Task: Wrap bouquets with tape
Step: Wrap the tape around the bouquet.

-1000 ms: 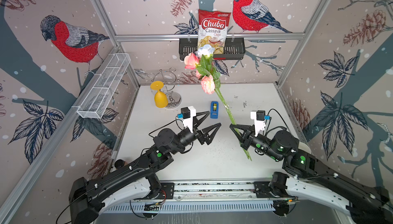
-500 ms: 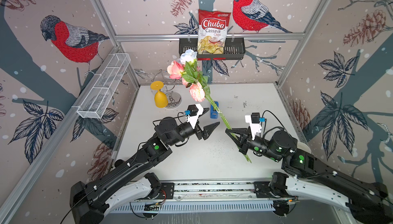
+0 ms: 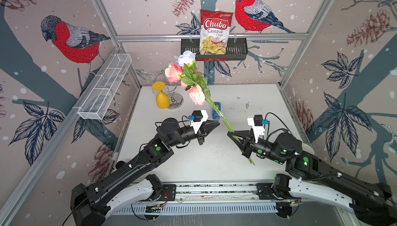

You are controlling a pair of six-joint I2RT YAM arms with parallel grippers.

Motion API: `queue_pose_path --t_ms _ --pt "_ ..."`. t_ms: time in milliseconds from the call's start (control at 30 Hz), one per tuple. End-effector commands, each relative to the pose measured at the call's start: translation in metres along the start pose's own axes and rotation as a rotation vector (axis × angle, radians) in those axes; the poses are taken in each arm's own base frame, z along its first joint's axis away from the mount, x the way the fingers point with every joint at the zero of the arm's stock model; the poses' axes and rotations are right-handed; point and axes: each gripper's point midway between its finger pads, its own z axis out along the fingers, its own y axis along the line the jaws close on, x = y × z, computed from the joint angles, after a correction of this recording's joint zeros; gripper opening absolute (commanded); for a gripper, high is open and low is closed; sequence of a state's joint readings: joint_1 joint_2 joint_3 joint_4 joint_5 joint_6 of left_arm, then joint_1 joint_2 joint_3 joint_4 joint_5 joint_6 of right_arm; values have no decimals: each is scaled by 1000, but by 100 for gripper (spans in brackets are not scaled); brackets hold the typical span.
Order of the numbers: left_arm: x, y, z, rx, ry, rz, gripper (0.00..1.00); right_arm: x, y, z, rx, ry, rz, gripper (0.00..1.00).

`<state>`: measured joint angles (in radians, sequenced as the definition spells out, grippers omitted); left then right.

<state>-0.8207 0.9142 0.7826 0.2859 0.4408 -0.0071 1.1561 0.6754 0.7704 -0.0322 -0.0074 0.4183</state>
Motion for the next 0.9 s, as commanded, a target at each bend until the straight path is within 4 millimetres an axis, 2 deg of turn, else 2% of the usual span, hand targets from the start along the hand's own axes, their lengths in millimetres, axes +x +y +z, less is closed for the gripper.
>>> queue_pose_path --t_ms 0,300,433,467,533,600,667,733,867 --pt "1 5 -2 -32 -4 16 0 -11 9 -4 -32 -40 -20 0" --pt "22 20 -1 -86 59 69 0 -1 18 -8 -89 -15 -38 0" --pt "27 19 1 -73 62 100 0 10 18 -5 -98 20 -45 0" --pt "26 20 1 -77 50 102 10 13 16 -4 -89 26 -43 0" --pt "24 26 -1 -114 28 100 49 12 10 -3 -55 16 -38 0" --pt "23 37 -5 -187 7 84 63 6 0 -3 7 -6 -31 0" --pt "30 50 -12 -277 7 71 82 -4 -11 -5 83 -41 -28 0" --pt "43 68 -22 -393 31 45 91 -15 -23 -9 163 -83 -20 0" --pt "90 107 -57 -689 168 -37 95 -32 -48 -15 335 -137 -2 0"
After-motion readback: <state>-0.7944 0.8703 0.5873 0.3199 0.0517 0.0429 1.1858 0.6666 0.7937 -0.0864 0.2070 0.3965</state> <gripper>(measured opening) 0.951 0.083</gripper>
